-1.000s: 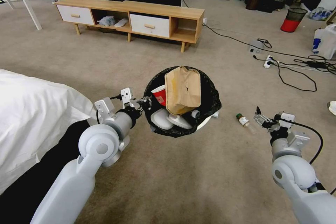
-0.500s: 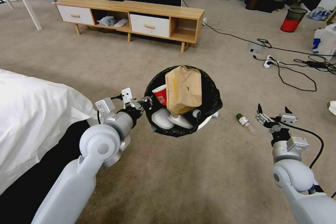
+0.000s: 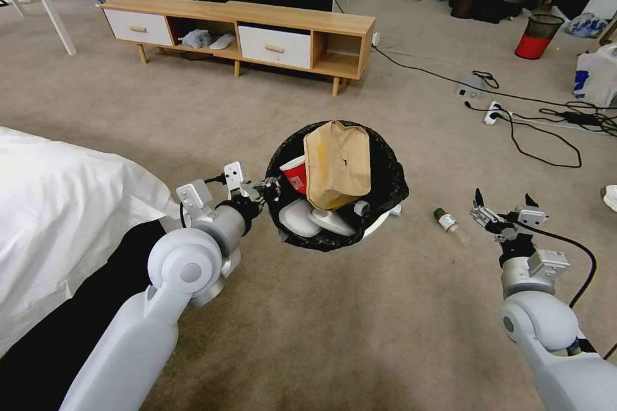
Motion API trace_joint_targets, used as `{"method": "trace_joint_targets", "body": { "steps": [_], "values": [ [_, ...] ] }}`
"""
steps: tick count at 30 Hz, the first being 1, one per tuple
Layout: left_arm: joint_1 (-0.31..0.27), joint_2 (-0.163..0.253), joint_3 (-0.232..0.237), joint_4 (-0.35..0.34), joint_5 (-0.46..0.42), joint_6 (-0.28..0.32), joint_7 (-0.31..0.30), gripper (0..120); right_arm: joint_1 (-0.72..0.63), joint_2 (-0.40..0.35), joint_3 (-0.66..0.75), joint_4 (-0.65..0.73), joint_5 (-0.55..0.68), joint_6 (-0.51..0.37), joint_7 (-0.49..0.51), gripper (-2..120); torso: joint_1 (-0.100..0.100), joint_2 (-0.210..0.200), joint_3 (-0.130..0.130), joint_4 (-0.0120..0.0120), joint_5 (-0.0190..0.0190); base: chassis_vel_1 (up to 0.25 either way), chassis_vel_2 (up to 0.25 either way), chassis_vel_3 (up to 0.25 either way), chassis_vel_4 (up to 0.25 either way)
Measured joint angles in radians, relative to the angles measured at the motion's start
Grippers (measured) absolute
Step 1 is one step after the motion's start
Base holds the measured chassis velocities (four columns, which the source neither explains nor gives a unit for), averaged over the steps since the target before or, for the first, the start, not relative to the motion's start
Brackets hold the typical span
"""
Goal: Pick up the trash bin, then pick up the garbage from the floor and place it into the trash bin.
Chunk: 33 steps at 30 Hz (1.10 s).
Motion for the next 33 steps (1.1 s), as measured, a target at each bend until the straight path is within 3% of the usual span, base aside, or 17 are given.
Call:
{"method": "trace_joint_targets", "body": {
  "steps": [33],
  "values": [
    [0.017,0.001,-0.002,-0.011,0.005,-0.004,0.004,3,-0.012,0.003,0.000,0.009,0.005,0.000,-0.014,100,0.000,0.000,0.000,0.0000,0.0001,-0.045,0.043,0.044,-0.046]
  ]
}}
